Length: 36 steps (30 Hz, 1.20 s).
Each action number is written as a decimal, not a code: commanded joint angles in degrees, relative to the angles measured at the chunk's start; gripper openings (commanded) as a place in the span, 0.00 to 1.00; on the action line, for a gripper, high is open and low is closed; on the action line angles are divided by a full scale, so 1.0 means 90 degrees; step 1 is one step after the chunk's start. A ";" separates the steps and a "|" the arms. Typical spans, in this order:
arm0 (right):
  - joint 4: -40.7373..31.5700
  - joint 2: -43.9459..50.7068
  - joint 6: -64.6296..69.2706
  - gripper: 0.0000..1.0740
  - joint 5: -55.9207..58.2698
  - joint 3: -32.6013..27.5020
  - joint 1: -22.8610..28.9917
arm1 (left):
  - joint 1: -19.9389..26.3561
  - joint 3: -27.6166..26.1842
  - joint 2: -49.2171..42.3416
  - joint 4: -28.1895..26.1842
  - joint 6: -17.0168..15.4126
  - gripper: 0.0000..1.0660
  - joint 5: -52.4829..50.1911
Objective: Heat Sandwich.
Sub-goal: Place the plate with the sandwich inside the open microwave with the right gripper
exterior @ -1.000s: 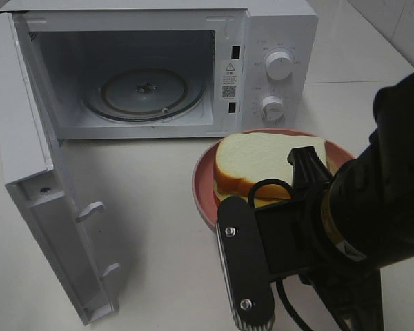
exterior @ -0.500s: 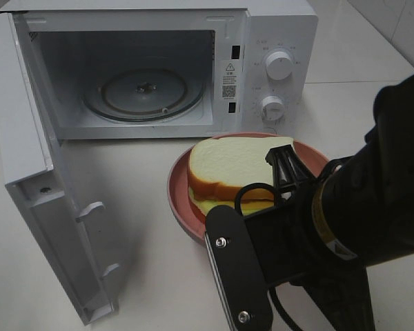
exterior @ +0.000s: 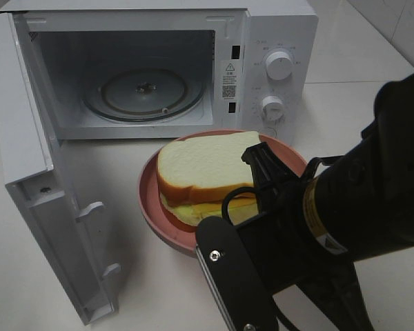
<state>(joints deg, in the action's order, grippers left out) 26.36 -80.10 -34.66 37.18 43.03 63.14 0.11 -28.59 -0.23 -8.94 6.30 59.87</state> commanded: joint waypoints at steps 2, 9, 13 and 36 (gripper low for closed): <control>0.0134 0.0070 -0.0675 0.06 -0.0401 -0.0006 -0.0560 | -0.0032 0.0019 -0.0146 0.0019 -0.0038 0.95 -0.0038; 0.0127 0.0070 -0.1795 0.06 -0.0866 -0.0006 -0.1120 | -0.0032 0.0019 -0.0146 0.0019 -0.0038 0.95 -0.0038; -0.0045 0.0070 -0.2432 0.05 -0.1280 -0.0006 -0.1407 | -0.0032 0.0019 -0.0146 0.0019 -0.0038 0.95 -0.0038; -0.1872 -0.0159 -0.4883 0.01 -0.1961 0.0019 -0.1903 | -0.0032 0.0019 -0.0146 0.0019 -0.0038 0.95 -0.0038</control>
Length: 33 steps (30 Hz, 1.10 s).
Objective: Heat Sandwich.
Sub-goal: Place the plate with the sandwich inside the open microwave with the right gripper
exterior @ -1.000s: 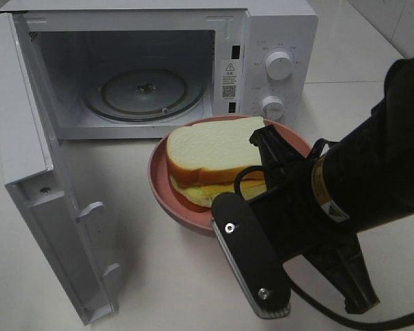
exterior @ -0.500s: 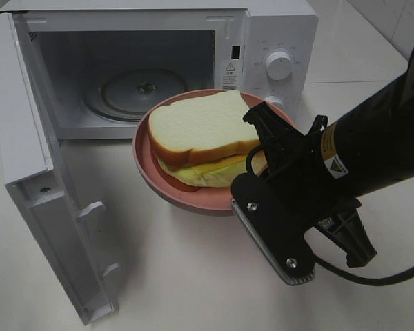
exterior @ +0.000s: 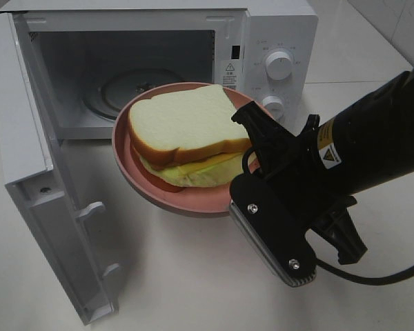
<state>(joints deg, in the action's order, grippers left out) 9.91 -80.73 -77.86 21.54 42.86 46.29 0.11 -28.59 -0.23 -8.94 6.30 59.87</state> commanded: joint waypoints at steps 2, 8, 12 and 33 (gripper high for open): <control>-0.0045 -0.0242 -0.0083 0.01 -0.0216 0.0102 -0.0032 | -0.0032 0.0019 -0.0146 0.0019 -0.0038 0.95 -0.0038; -0.0045 -0.0675 -0.0057 0.01 -0.0216 0.0503 -0.0032 | -0.0032 0.0019 -0.0146 0.0019 -0.0038 0.95 -0.0038; -0.0057 -0.1082 -0.0057 0.01 -0.0185 0.0885 -0.0057 | -0.0032 0.0019 -0.0146 0.0019 -0.0038 0.95 -0.0038; -0.1241 -0.2343 -0.1229 0.01 0.0834 0.2483 -0.0656 | -0.0032 0.0019 -0.0146 0.0019 -0.0038 0.95 -0.0038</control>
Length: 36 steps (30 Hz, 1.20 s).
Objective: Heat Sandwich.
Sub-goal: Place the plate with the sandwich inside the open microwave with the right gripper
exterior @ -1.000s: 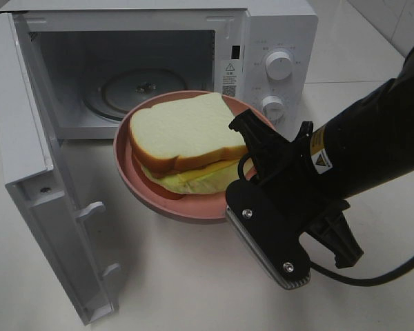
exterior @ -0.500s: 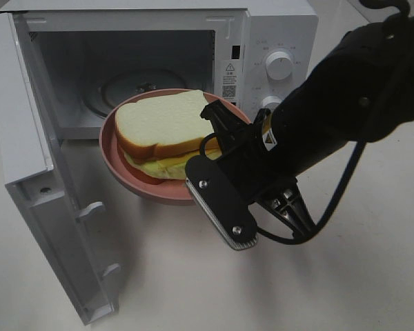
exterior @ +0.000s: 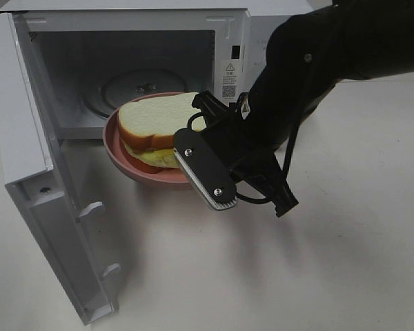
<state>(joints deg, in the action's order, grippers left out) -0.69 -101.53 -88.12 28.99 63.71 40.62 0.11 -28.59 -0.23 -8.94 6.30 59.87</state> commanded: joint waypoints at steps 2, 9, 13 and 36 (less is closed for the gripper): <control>-0.0146 -0.0191 -0.0089 0.01 0.0108 0.0395 -0.0064 | -0.0032 0.0019 -0.0146 0.0019 -0.0038 0.95 -0.0038; -0.0172 -0.0458 -0.0108 0.01 0.0280 0.0783 -0.0064 | -0.0032 0.0019 -0.0146 0.0019 -0.0038 0.95 -0.0038; -0.0172 -0.0605 -0.0089 0.01 0.0401 0.0974 -0.0064 | -0.0032 0.0019 -0.0146 0.0019 -0.0038 0.95 -0.0038; 0.0127 -0.1980 0.0942 0.03 0.1337 0.3221 -0.0064 | -0.0032 0.0019 -0.0146 0.0019 -0.0038 0.95 -0.0038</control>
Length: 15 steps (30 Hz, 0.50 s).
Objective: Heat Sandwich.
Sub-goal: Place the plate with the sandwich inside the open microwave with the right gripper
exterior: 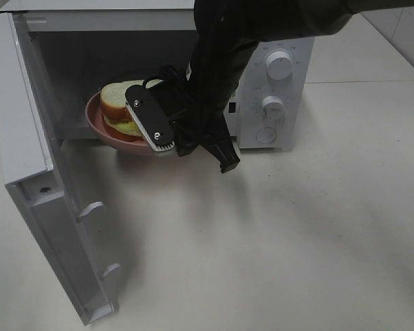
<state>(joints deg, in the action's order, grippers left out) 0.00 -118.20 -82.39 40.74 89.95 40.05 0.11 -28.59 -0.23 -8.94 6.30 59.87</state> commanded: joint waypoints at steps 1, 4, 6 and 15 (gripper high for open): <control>0.0108 -0.0204 0.0382 0.03 0.0076 0.0388 0.0000 | -0.0032 0.0019 -0.0146 0.0019 -0.0038 0.95 -0.0038; 0.0267 -0.0388 0.0554 0.03 0.0159 0.0681 0.0000 | -0.0032 0.0019 -0.0146 0.0019 -0.0038 0.95 -0.0038; 0.0306 -0.0503 0.0643 0.03 0.0216 0.0891 0.0000 | -0.0032 0.0019 -0.0146 0.0019 -0.0038 0.95 -0.0038; 0.0713 -0.1114 0.1509 0.04 0.0325 0.1916 0.0000 | -0.0032 0.0019 -0.0146 0.0019 -0.0038 0.95 -0.0038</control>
<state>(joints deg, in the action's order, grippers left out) 5.04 -126.85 -71.22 43.72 104.45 40.05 0.11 -28.59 -0.23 -8.94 6.30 59.87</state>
